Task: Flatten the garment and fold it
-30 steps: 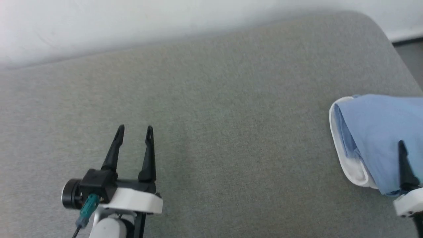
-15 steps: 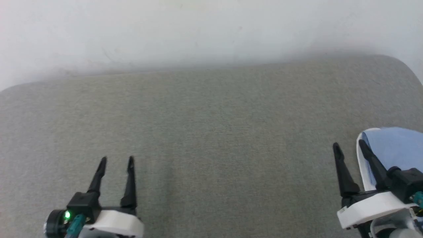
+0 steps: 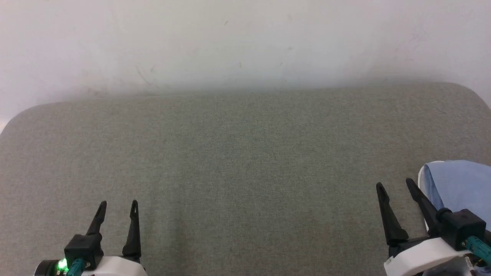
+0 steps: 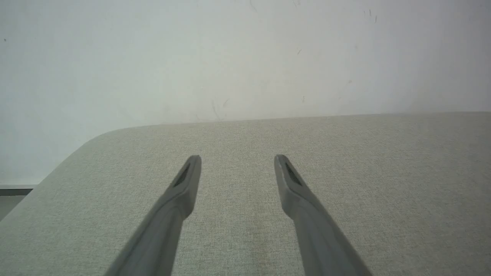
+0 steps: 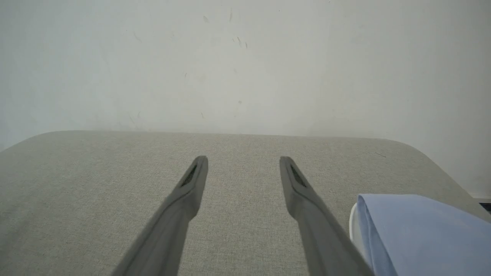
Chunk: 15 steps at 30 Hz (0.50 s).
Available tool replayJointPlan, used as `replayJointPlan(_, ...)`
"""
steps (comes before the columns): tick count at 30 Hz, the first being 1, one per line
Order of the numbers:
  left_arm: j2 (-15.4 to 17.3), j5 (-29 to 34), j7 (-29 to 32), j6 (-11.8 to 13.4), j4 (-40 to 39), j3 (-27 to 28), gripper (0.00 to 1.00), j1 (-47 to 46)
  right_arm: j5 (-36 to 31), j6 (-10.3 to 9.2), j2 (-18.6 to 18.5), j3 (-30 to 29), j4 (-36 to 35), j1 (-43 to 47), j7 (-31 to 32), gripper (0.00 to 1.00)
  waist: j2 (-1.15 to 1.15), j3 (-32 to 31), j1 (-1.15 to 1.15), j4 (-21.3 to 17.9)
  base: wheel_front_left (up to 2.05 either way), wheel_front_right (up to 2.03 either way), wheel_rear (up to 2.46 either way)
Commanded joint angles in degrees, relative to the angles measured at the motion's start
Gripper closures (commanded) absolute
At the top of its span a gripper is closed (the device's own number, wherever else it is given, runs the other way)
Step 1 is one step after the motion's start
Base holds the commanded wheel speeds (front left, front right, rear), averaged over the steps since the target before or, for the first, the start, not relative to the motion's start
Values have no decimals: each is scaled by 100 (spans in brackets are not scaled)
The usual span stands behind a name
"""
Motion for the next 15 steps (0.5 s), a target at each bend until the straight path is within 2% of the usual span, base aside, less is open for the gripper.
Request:
replayJointPlan(1,28,-55,4,-31,17,7,0,79,-34,-6,29,-2,9,51,12,0,0,-14,0,-7,0,0,0)
replayJointPlan(9,40,-158,63,-60,109,-23,0,60,-26,-6,76,9,32,77,18,0,0,-29,0,13,0,0,0)
replayJointPlan(10,26,-152,64,-44,90,-22,100,47,-1,0,58,11,21,14,24,100,0,-30,0,14,0,0,0)
replayJointPlan(15,5,-128,94,-43,71,-25,100,34,-18,0,62,11,33,-8,36,100,0,-33,0,12,0,0,0)
